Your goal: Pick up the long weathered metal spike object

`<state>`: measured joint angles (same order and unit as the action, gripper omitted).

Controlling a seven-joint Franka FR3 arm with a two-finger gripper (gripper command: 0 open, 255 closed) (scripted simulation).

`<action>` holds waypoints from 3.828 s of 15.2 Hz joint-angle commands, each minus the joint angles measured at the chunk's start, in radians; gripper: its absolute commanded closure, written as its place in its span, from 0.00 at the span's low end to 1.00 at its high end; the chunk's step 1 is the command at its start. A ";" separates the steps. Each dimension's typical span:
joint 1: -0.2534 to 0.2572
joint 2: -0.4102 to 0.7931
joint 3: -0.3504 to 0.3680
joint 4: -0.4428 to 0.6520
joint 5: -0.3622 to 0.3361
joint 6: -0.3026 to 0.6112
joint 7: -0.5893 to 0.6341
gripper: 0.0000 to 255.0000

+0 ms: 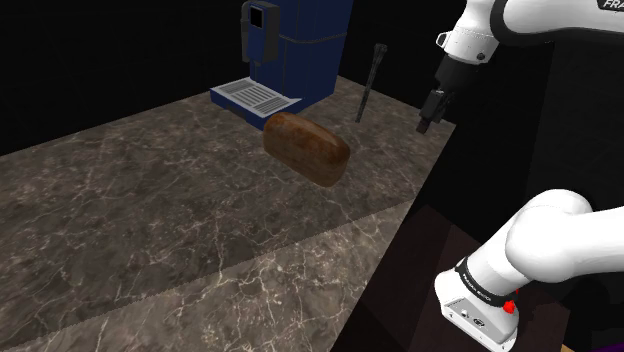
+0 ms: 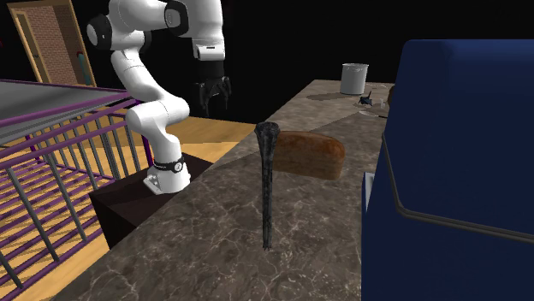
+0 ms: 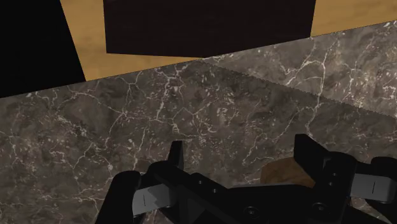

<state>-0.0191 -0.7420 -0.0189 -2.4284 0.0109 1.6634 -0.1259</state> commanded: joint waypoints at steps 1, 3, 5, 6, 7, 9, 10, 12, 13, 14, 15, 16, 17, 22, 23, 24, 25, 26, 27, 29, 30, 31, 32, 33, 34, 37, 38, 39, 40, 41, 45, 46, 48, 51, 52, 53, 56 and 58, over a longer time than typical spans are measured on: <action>0.000 0.000 0.000 0.000 0.000 0.000 0.000 0.00; -0.005 0.059 -0.033 0.046 -0.009 0.029 -0.043 0.00; -0.007 0.119 -0.065 0.096 -0.013 0.054 -0.085 0.00; -0.008 0.150 -0.081 0.123 -0.014 0.065 -0.107 0.00; -0.008 0.180 -0.097 0.151 -0.013 0.075 -0.128 0.00; -0.007 0.243 -0.127 0.211 -0.007 0.092 -0.172 0.00; -0.006 0.274 -0.142 0.242 -0.002 0.099 -0.194 0.00; -0.004 0.339 -0.171 0.308 0.012 0.109 -0.238 0.00; -0.003 0.371 -0.185 0.344 0.021 0.112 -0.261 0.00; -0.002 0.405 -0.199 0.380 0.032 0.114 -0.284 0.00; -0.002 0.438 -0.213 0.418 0.043 0.115 -0.307 0.00; -0.001 0.472 -0.227 0.457 0.056 0.114 -0.330 0.00; -0.001 0.507 -0.240 0.497 0.071 0.112 -0.353 0.00; -0.014 0.693 -0.298 0.727 0.163 0.077 -0.470 0.00; -0.021 0.734 -0.308 0.779 0.185 0.064 -0.492 0.00; -0.029 0.775 -0.317 0.834 0.209 0.050 -0.514 0.00; -0.039 0.818 -0.324 0.892 0.233 0.033 -0.534 0.00; -0.051 0.862 -0.331 0.953 0.259 0.014 -0.554 0.00; -0.065 0.909 -0.336 1.019 0.285 -0.007 -0.572 0.00; -0.103 1.009 -0.342 1.166 0.341 -0.059 -0.602 0.00; -0.120 1.049 -0.341 1.227 0.362 -0.081 -0.611 0.00; -0.118 1.042 -0.339 1.204 0.359 -0.064 -0.614 0.00; -0.115 1.036 -0.338 1.182 0.357 -0.048 -0.617 0.00; -0.112 1.030 -0.338 1.160 0.355 -0.032 -0.620 0.00; -0.109 1.025 -0.338 1.140 0.353 -0.017 -0.623 0.00; -0.101 1.012 -0.337 1.081 0.350 0.028 -0.633 0.00; -0.100 1.010 -0.337 1.071 0.349 0.037 -0.634 0.00; -0.100 1.010 -0.337 1.071 0.349 0.037 -0.634 0.00; -0.100 1.009 -0.337 1.069 0.349 0.038 -0.635 1.00; -0.100 1.009 -0.337 1.068 0.349 0.038 -0.635 1.00; -0.100 1.009 -0.337 1.068 0.349 0.038 -0.635 1.00; -0.100 1.009 -0.337 1.068 0.349 0.038 -0.634 1.00; -0.100 1.010 -0.337 1.069 0.349 0.038 -0.635 1.00; -0.105 1.018 -0.337 1.108 0.351 0.007 -0.628 1.00; -0.107 1.022 -0.338 1.128 0.353 -0.008 -0.625 1.00; -0.110 1.027 -0.338 1.148 0.354 -0.023 -0.622 1.00; -0.120 1.045 -0.339 1.214 0.360 -0.071 -0.612 1.00; -0.128 1.059 -0.339 1.262 0.366 -0.105 -0.606 1.00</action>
<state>-0.1424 0.3090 -0.3574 -1.1931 0.3735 1.5772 -0.7351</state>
